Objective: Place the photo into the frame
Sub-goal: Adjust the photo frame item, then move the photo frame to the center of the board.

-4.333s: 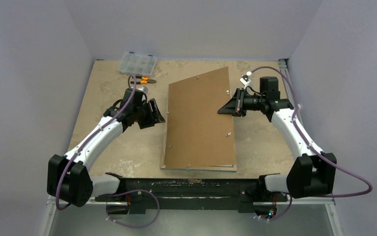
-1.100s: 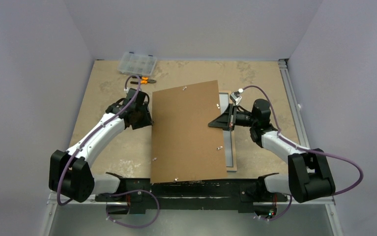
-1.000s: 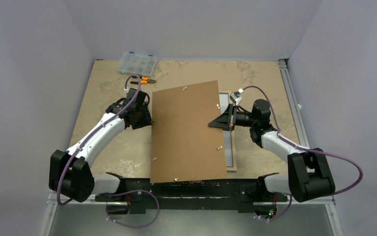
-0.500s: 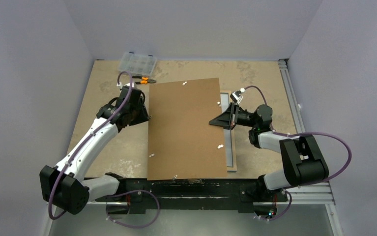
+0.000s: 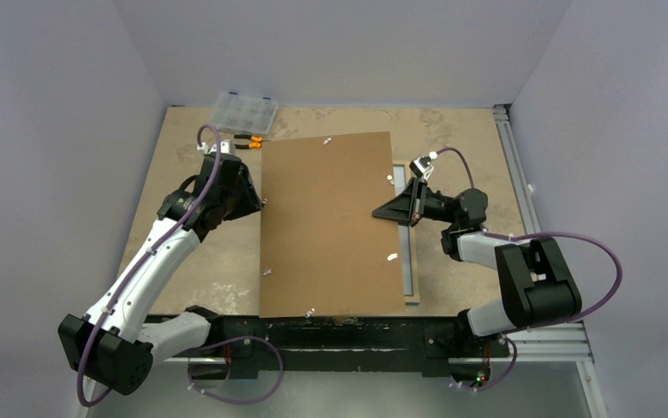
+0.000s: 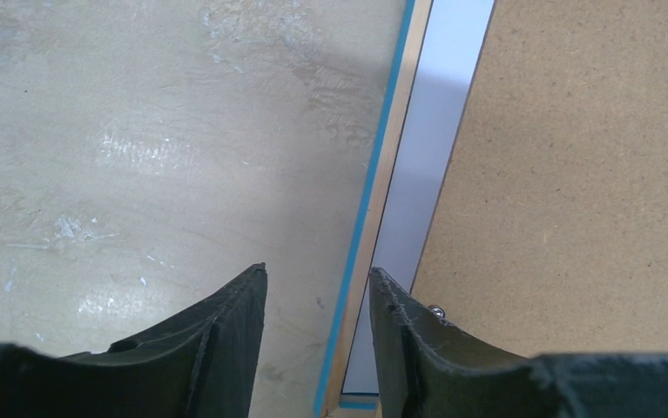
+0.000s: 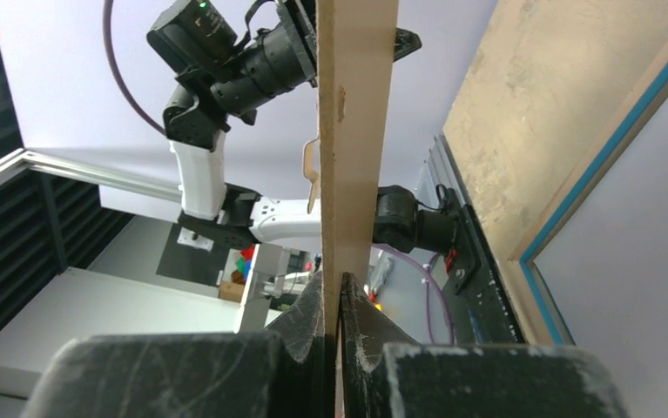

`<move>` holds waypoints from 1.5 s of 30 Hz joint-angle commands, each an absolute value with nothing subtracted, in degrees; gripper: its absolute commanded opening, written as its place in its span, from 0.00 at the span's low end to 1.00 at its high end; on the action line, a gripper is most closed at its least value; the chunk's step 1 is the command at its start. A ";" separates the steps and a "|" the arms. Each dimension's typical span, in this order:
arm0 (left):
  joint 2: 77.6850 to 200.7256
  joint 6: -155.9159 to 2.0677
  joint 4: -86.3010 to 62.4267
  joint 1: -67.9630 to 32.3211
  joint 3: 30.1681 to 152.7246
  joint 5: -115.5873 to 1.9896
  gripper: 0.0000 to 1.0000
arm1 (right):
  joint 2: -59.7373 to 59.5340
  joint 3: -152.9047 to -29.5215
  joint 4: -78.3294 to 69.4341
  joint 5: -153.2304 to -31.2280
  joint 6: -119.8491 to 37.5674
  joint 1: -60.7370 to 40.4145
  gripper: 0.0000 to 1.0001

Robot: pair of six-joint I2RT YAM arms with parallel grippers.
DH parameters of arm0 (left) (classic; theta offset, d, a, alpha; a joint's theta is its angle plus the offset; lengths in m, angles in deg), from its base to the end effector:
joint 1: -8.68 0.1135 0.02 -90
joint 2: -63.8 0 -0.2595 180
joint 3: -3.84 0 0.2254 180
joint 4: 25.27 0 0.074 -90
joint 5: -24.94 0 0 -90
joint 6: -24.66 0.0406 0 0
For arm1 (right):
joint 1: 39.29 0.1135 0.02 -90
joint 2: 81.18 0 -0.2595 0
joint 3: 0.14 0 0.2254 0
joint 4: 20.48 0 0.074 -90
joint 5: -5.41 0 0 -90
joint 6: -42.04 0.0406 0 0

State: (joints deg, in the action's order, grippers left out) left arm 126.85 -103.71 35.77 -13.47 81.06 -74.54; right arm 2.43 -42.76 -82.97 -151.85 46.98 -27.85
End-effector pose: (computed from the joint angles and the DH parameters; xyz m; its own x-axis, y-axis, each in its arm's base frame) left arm 0.1867 -0.0688 0.3168 -0.6961 -0.3777 -0.6106 -0.2098 0.9203 -0.3301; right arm 0.2324 0.0852 0.2564 -0.9452 0.2016 -0.2566 -0.2789 -0.0904 0.9561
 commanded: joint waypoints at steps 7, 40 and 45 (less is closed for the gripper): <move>124.36 -105.70 37.73 -16.14 84.14 -70.18 0.53 | 2.75 -46.97 -101.41 -145.44 61.46 -25.92 0.00; 134.61 -105.24 22.39 -9.79 69.97 -55.92 0.51 | -13.41 -44.03 -51.02 -155.50 29.62 -41.99 0.00; 142.33 -105.56 18.12 -12.79 70.99 -53.98 0.50 | -14.94 -44.30 -39.37 -155.04 20.10 -43.48 0.00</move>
State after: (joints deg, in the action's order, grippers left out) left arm 138.80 -104.74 24.43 -10.61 70.15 -57.09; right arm -12.39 -43.41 -47.48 -154.74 28.73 -42.56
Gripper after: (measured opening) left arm 0.502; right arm 0.008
